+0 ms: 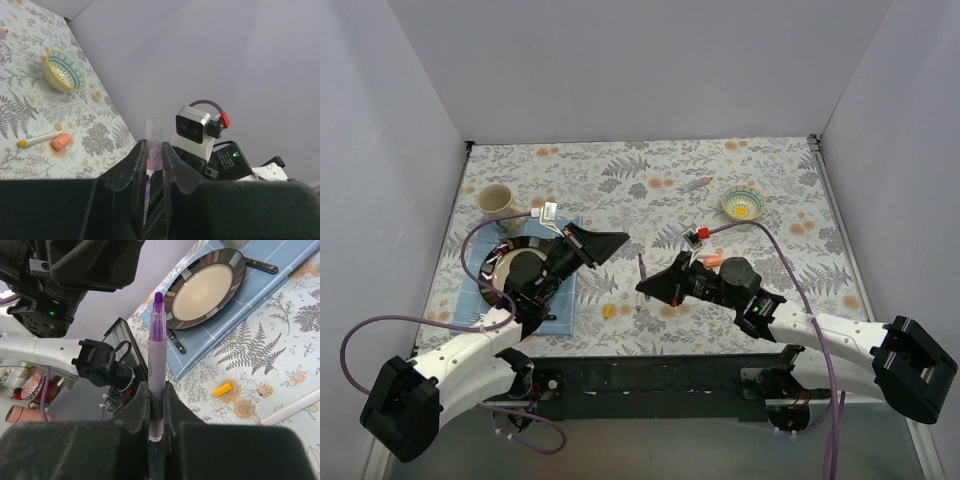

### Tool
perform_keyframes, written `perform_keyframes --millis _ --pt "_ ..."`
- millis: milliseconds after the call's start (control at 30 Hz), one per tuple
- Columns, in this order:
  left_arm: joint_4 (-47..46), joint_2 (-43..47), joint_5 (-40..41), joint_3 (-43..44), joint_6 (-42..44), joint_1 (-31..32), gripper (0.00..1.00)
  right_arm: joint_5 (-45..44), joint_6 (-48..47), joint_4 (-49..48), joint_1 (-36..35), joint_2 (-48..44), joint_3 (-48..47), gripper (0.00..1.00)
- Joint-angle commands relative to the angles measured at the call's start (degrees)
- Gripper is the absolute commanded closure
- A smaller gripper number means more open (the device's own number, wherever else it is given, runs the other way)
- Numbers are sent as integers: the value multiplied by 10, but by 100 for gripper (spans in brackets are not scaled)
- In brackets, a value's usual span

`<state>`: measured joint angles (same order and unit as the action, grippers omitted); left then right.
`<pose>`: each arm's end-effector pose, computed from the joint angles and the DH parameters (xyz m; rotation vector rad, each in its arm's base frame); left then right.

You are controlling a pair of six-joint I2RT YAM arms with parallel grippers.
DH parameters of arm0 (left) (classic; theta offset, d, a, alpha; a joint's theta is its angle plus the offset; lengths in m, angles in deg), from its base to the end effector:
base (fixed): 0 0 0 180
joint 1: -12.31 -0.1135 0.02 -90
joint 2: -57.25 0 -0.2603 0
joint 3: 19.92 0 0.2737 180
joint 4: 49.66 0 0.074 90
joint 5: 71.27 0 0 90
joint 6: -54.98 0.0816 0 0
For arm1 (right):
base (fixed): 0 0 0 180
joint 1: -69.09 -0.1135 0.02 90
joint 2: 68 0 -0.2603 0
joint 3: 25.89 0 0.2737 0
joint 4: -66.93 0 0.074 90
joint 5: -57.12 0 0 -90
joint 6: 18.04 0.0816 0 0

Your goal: Insert the pens into the pen caps

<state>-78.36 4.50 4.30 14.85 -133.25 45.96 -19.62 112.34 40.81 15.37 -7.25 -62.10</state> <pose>0.2161 -0.1683 0.2647 -0.7022 1.6071 -2.0004 0.1596 0.2490 0.2312 -0.4065 1.6954 1.4396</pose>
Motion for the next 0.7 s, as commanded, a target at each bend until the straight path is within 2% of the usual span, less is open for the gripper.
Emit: perform_keyframes --millis 0,667 --pt "-24 11 0 -6 3 5 100 16 12 -60 -6 14 -33 99" --pt "-11 14 11 -6 21 10 100 25 20 -65 -17 47 -64 99"
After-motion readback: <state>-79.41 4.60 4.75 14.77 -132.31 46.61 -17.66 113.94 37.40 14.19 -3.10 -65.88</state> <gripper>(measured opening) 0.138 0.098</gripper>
